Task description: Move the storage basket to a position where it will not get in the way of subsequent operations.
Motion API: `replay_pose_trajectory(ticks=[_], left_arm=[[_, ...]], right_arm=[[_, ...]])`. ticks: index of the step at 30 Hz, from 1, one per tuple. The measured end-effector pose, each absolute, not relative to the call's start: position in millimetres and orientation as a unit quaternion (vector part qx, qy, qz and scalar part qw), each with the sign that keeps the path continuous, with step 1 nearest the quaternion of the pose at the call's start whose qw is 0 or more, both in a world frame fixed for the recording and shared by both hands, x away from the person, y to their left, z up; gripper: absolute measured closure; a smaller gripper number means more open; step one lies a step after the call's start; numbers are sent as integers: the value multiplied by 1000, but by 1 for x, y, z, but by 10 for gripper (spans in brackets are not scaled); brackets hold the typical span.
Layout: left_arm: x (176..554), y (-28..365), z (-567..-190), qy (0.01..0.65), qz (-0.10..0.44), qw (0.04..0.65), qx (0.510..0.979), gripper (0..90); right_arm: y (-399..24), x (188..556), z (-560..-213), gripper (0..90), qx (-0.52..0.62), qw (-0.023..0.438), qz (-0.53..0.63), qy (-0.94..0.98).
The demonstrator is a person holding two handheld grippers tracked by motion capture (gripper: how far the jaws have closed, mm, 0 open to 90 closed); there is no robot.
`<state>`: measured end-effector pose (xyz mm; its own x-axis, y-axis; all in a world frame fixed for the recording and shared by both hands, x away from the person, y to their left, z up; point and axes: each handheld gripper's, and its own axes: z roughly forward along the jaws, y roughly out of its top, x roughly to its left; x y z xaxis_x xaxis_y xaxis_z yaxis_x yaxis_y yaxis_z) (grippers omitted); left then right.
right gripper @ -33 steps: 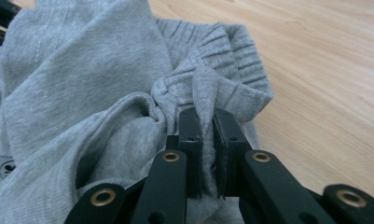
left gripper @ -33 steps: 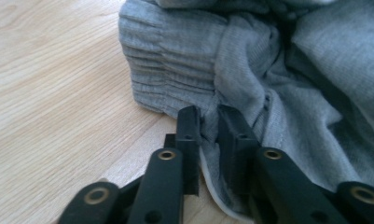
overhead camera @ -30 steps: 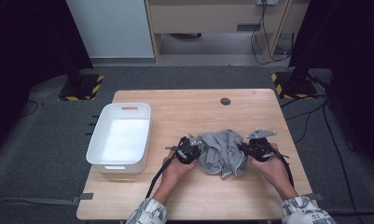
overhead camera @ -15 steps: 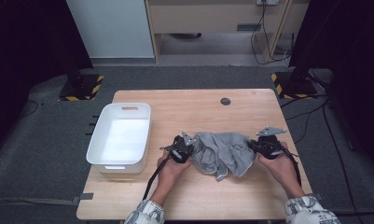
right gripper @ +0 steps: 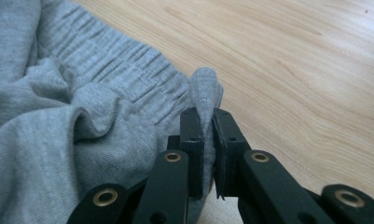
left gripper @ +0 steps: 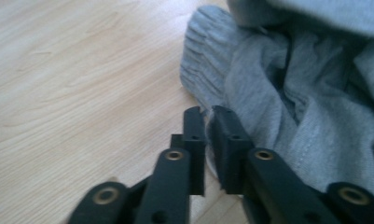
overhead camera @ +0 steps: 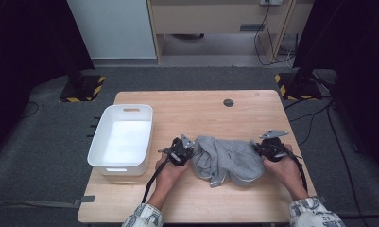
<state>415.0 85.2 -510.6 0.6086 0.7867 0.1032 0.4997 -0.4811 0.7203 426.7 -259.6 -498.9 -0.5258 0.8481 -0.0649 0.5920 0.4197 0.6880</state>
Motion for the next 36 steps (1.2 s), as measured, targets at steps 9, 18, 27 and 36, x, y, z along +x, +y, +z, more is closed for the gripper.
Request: replay_pose_trajectory(ticks=[9,18,27,36], left_arm=[[419,89,-498,405,208,370,810,713],[425,74,-502,402,195,368,815,615],[431,66,-526,408,188,341,826,532],[435,73,-531,414,173,354,821,460]], right_arm=[[-258,426,-496,841,441,215,321,810],[-256,426,-495,840,437,219,325,809],[-254,426,-495,840,434,217,326,811],[-252,426,-496,838,433,217,324,813]])
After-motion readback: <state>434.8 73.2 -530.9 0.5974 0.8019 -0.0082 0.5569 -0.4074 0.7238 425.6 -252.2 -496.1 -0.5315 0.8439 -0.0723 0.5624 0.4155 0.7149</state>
